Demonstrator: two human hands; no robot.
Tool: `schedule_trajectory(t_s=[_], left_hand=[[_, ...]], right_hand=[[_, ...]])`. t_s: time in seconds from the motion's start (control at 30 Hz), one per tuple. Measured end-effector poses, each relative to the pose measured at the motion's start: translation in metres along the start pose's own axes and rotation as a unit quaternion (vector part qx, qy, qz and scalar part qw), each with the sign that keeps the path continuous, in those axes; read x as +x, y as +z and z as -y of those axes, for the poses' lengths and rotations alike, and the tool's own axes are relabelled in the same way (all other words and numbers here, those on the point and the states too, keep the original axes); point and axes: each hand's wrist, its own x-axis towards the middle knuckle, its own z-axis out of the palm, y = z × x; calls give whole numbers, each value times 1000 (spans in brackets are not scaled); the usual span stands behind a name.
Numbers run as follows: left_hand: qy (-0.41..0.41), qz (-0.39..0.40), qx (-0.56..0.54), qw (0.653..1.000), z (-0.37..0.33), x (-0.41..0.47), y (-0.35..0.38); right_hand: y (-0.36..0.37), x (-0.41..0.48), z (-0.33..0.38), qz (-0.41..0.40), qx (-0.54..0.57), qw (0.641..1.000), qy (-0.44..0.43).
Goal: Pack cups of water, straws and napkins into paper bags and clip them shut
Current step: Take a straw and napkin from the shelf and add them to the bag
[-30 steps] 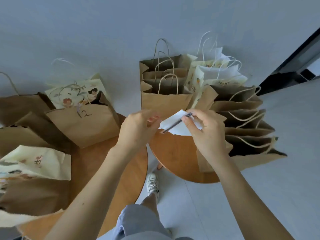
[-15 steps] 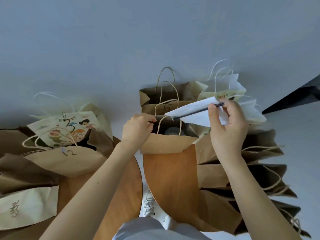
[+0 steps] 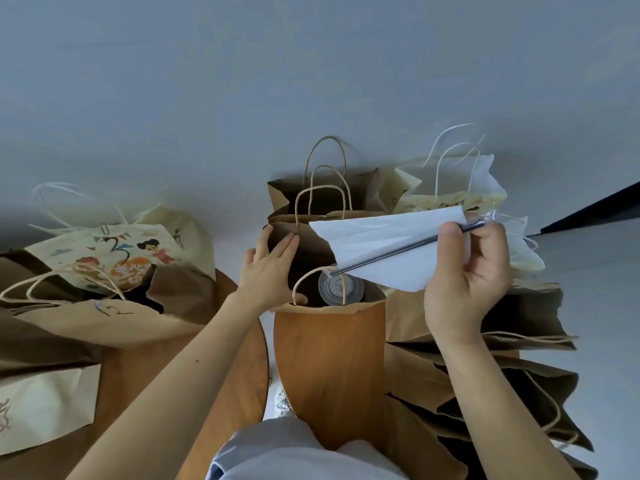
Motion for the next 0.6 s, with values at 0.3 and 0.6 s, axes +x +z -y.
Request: schedule_trajectory(t_s=[0.3, 0.6], left_hand=[[13, 4, -14, 1000, 4, -3, 5], [-12, -19, -51, 998, 6, -10, 4]], right_hand=[[12, -9, -9, 24, 17, 999, 40], [26, -22, -26, 130, -67, 987, 67]])
